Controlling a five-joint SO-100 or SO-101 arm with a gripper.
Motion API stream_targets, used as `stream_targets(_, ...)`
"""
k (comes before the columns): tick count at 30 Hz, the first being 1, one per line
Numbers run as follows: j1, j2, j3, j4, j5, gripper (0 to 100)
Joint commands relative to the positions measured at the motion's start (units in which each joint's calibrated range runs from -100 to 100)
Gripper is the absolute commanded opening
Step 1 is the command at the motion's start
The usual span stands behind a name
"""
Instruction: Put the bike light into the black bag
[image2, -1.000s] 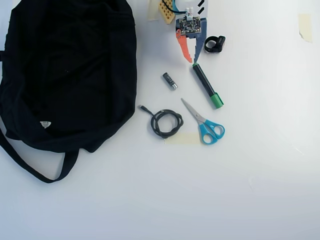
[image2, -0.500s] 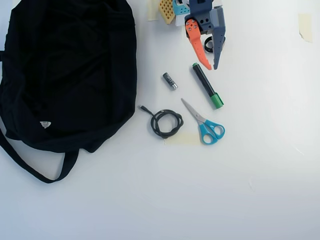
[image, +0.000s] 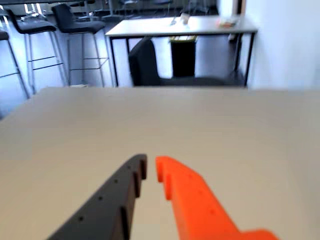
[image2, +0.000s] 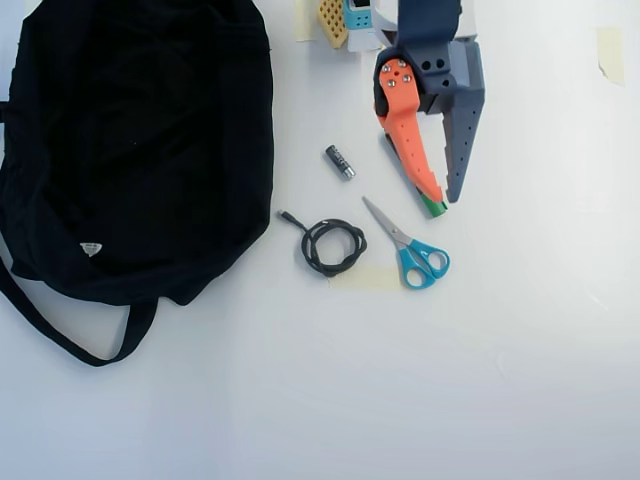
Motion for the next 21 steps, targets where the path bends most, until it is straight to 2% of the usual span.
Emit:
stream_targets(1,2.2,7.4,-12.5,-0.8,0.6,2)
stream_targets(7,2.6,18.4,-24.1,-0.8,0.7,2)
stream_targets(18,3.7,18.8,-23.4,-0.1,0.7,2)
stream_targets(21,3.5,17.9,-22.7,4.5,0.6,2)
